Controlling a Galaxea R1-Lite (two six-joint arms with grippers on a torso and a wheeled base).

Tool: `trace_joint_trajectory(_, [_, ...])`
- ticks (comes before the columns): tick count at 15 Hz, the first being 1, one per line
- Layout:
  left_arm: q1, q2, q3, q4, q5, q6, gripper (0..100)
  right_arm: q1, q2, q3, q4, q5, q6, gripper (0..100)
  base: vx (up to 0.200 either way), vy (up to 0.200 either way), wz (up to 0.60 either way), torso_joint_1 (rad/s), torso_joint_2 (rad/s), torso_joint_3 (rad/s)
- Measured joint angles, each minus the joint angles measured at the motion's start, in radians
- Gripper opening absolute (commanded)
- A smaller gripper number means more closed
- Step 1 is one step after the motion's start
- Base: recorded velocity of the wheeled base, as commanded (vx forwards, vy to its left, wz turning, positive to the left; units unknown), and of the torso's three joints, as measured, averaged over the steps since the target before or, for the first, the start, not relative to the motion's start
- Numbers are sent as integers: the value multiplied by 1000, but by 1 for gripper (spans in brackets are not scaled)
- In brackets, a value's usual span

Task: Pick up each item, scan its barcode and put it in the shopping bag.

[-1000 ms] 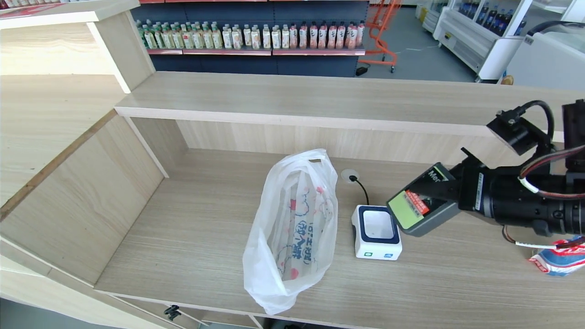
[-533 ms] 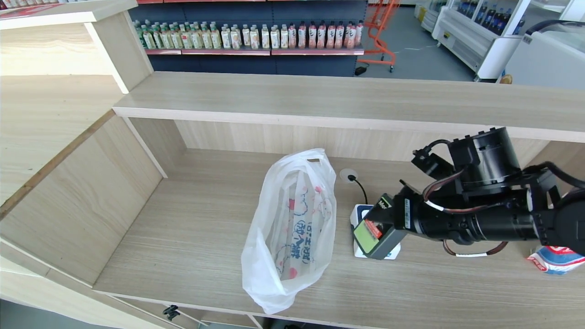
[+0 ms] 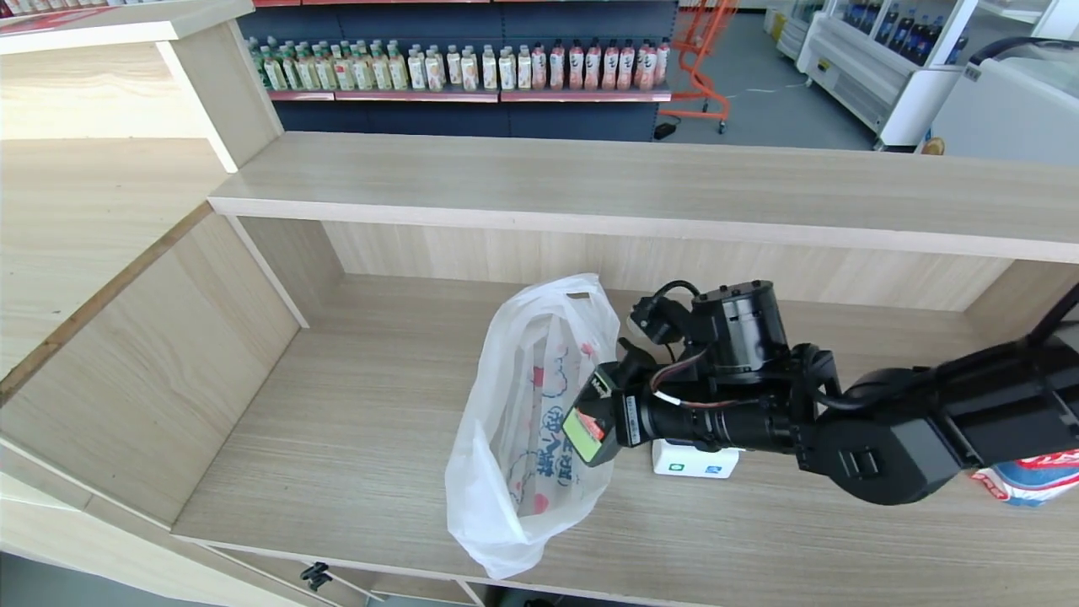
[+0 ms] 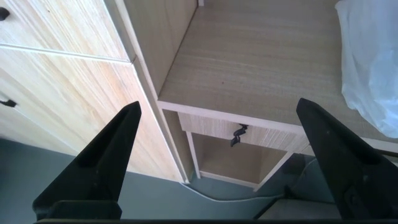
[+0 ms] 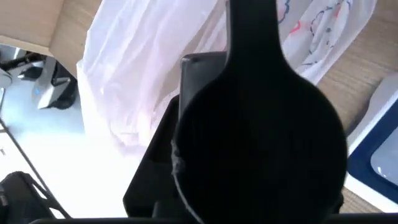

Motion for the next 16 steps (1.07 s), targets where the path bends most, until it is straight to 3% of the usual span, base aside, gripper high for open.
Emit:
trace_joint_trajectory(4, [0,0,0,0,0,0,100,35,127,6,-125,-2,-244,0,0,0,0,0,0,0])
trace_joint_trajectory(12, [-1,0,0,0,0,0,100,63,283,-86,-227,-9,-424,0,0,0,0,0,0,0])
trace_joint_trajectory(13, [-1,0,0,0,0,0,100,63,292,-88,-230,-9,-432,100,0,0,0,0,0,0])
trace_joint_trajectory(16, [0,0,0,0,0,0,100,60,291,-91,-226,-3,-386,100,0,0,0,0,0,0])
